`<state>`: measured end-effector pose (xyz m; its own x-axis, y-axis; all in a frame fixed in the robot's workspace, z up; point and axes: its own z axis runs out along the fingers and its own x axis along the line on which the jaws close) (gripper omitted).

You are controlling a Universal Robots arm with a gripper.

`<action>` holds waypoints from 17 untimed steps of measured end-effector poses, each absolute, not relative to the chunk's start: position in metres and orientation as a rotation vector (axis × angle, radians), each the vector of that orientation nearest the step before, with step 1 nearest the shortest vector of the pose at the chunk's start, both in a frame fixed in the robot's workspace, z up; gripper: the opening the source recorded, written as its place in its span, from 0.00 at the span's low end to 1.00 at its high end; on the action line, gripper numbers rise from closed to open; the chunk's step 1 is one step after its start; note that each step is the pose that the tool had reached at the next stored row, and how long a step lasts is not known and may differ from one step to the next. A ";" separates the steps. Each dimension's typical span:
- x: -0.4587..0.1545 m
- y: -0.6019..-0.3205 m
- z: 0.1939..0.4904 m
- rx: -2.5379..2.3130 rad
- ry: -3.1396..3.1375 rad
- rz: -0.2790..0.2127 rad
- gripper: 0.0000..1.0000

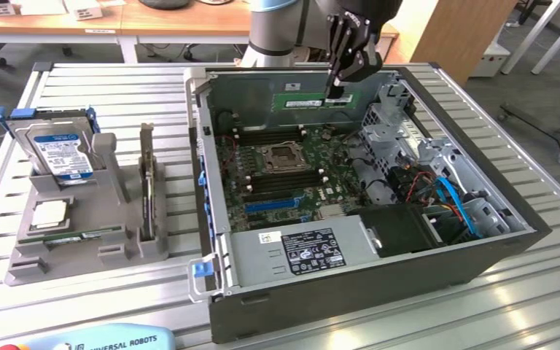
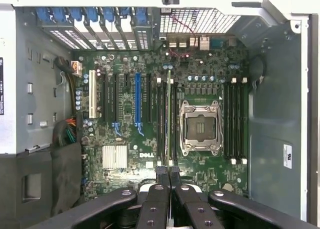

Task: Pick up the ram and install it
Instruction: 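Pick up the ram and move it above insertion slot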

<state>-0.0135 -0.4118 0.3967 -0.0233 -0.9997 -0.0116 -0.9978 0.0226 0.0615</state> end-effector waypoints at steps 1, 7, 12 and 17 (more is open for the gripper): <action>-0.014 -0.412 0.395 2.171 -2.221 -0.081 0.11; -0.014 -0.412 0.385 2.171 -2.221 -0.081 0.11; -0.014 -0.412 0.377 2.171 -2.221 -0.081 0.11; -0.014 -0.412 0.374 2.171 -2.221 -0.081 0.11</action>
<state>-0.0135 -0.4119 0.3739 -0.0234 -0.9997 -0.0114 -0.9978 0.0226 0.0616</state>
